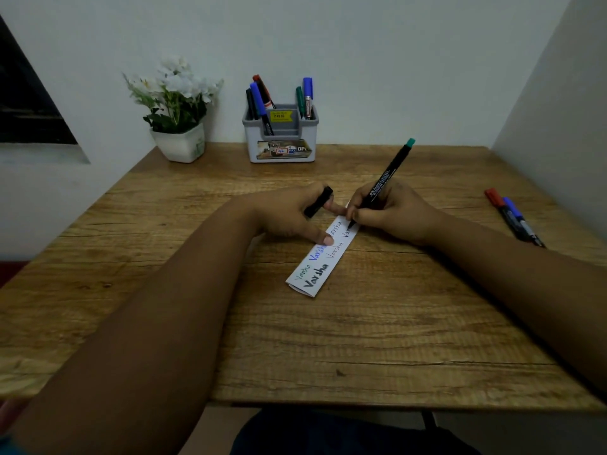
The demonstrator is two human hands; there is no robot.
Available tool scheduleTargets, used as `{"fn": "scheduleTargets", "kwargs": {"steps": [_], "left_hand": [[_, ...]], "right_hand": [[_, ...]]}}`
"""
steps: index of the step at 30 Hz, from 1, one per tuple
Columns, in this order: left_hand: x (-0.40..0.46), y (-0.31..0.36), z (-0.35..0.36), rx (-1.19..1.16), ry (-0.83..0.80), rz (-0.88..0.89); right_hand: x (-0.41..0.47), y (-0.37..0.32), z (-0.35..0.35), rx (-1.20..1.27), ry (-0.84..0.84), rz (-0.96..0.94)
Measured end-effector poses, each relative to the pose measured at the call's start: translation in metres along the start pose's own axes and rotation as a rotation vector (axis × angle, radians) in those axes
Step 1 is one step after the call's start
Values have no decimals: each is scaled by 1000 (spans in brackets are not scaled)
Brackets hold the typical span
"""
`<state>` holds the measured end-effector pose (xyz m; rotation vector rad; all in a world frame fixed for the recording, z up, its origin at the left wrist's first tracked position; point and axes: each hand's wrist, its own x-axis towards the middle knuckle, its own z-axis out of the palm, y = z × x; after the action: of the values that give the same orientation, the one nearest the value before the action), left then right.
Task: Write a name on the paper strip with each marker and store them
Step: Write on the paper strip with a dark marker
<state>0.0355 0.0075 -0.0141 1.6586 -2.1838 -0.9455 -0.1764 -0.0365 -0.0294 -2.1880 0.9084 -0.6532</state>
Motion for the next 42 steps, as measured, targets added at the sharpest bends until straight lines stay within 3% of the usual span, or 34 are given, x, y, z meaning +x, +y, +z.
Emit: {"fn": "scheduleTargets", "kwargs": {"steps": [32, 36, 42], "left_hand": [[0, 2, 0, 11, -6, 3], [-2, 4, -1, -1, -39, 6], [-3, 4, 0, -5, -37, 1]], "right_hand": [[4, 5, 0, -27, 26, 38], [2, 1, -4, 92, 78, 67], [4, 2, -4, 12, 34, 87]]}}
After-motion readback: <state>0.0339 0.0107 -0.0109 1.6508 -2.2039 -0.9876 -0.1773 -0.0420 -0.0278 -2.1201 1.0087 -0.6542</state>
